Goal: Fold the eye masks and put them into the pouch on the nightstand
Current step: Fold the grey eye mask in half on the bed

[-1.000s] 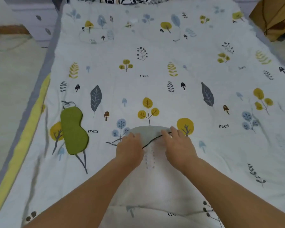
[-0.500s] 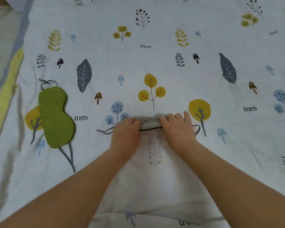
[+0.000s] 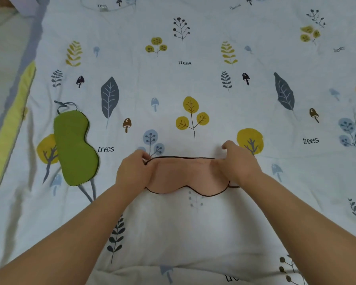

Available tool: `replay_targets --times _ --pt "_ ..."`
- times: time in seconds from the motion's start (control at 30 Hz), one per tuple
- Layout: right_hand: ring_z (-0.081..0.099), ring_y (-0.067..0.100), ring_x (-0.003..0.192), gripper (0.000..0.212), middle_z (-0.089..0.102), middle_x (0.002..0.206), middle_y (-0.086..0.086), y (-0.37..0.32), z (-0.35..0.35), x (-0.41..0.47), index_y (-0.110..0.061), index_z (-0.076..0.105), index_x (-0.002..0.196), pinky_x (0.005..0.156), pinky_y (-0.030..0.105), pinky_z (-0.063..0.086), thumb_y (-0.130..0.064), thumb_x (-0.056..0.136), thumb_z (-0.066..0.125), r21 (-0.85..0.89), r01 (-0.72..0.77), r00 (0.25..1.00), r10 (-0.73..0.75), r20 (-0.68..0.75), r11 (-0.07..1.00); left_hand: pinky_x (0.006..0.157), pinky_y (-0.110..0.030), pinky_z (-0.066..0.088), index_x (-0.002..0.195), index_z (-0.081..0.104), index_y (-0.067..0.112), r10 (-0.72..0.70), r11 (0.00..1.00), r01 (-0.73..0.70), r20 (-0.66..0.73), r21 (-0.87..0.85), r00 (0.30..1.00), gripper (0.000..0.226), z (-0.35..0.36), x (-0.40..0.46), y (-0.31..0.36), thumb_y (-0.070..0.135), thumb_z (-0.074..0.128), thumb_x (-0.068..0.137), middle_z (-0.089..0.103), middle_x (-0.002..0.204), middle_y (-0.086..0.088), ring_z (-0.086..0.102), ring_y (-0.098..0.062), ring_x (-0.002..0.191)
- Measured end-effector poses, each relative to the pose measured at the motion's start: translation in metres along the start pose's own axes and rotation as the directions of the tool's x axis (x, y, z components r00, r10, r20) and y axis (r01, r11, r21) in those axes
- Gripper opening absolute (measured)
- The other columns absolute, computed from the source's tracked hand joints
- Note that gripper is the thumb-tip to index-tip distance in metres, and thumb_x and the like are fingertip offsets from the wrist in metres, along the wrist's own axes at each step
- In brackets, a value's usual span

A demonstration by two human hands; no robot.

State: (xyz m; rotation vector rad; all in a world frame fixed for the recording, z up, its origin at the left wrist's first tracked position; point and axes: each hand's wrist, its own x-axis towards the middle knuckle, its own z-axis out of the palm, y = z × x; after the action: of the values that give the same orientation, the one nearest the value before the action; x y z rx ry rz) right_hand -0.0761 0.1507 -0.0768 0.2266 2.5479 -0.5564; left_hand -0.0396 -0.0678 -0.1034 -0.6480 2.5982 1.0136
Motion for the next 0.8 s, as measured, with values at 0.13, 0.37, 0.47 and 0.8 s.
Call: replay_targets --times 0.13,0.37,0.47,0.8 --pt "0.04 0.037 0.12 0.041 0.046 0.125 0.018 0.014 0.023 -0.003 -0.009 0.04 0.124 0.094 0.047 0.038 -0.029 0.089 0.046 -0.081 -0.157 0.985 0.15 -0.085 0.984 0.073 -0.031 0.041 0.114 0.046 0.012 -0.005 1.0 0.005 -0.028 -0.015 1.0 0.034 0.01 -0.005 -0.006 0.02 0.054 0.082 0.055 0.092 -0.001 0.052 -0.023 0.082" --pt "0.042 0.035 0.115 0.027 0.05 0.118 0.016 0.019 0.036 -0.011 -0.01 0.054 0.11 0.095 0.045 0.036 -0.019 0.085 0.048 -0.083 -0.154 0.972 0.136 -0.192 0.985 0.069 -0.029 0.04 0.102 0.053 0.01 0.02 1.0 -0.019 -0.044 0.005 0.999 0.022 0.014 -0.005 -0.011 0.01 0.054 0.08 0.058 0.087 -0.004 0.052 -0.021 0.079" --pt "0.054 0.034 0.08 0.007 0.058 0.08 0.009 0.006 0.032 -0.021 -0.014 0.045 0.08 0.066 0.037 0.042 -0.019 0.083 0.05 0.158 -0.014 0.957 0.059 -0.284 0.987 0.069 -0.029 0.042 0.103 0.053 0.012 0.047 0.996 -0.052 -0.063 -0.067 0.997 0.023 0.011 -0.005 -0.011 0.013 0.057 0.08 0.058 0.087 -0.001 0.054 -0.022 0.079" --pt "0.056 0.015 0.067 0.017 0.062 0.076 -0.005 -0.071 0.076 -0.052 -0.019 0.06 0.089 0.057 0.023 0.042 -0.035 0.082 0.061 0.428 0.335 0.942 -0.283 -0.181 0.84 0.078 -0.048 0.051 0.076 0.062 0.013 0.014 0.939 -0.008 0.013 -0.344 1.0 0.027 0.0 -0.01 -0.011 0.019 0.04 0.091 0.064 0.083 -0.013 0.059 -0.032 0.083"
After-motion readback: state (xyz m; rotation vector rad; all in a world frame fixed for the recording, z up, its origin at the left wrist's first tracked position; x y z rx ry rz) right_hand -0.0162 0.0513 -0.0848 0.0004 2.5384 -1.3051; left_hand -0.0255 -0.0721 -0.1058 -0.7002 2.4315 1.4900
